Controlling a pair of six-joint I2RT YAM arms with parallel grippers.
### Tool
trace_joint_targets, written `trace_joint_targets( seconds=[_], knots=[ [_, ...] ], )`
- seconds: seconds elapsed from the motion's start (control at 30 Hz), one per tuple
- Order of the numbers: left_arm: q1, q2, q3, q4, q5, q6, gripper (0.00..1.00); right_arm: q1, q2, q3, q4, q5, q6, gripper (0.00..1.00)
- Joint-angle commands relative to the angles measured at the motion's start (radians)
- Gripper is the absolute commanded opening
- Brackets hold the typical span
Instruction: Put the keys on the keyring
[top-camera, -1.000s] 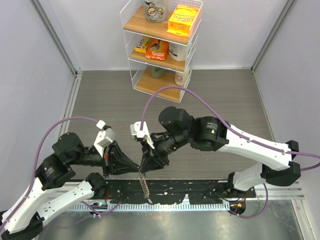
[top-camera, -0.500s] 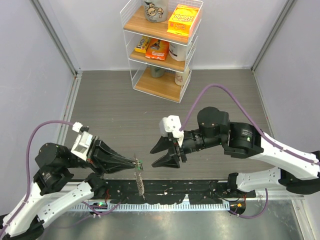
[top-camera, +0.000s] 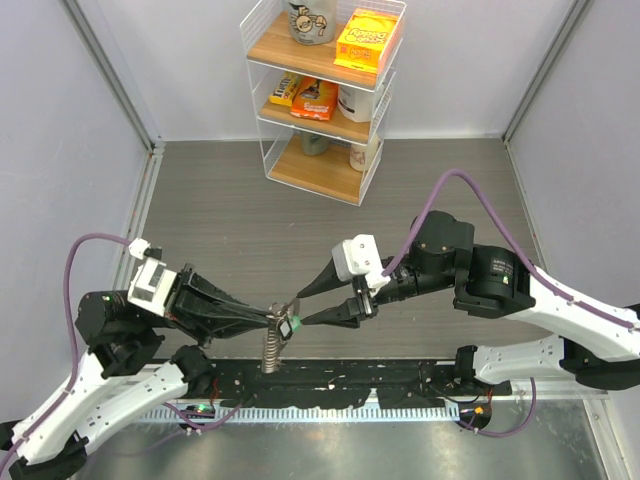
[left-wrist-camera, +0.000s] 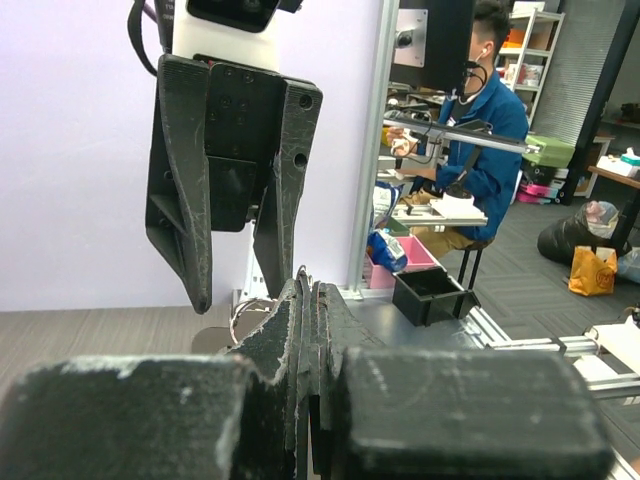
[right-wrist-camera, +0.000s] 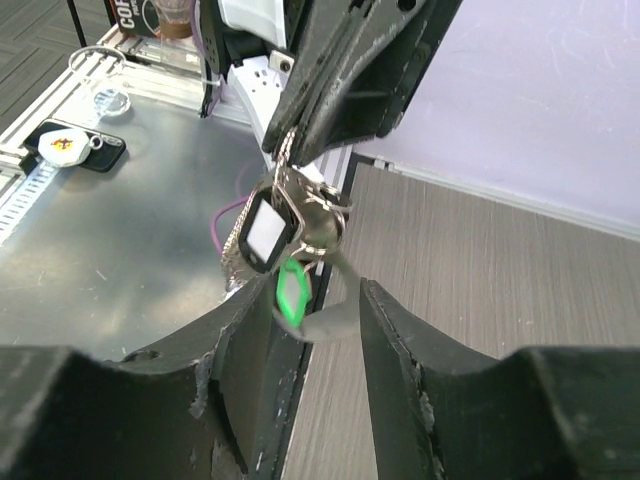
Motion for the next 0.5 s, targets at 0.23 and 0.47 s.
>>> trace_joint_targets(
  seconds=[0.23,0.47],
  knots=[
    [-0.003,0.029,-0.021,0.212,-0.021,-0.046,0.00,0.018,-0.008,0.047,0.168,-0.006,0.000,0.41],
    [-0.001,0.026,-0.029,0.207,-0.030,-0.040,0.00,0.023,0.007,0.061,0.205,-0.015,0.017,0.38]
  ],
)
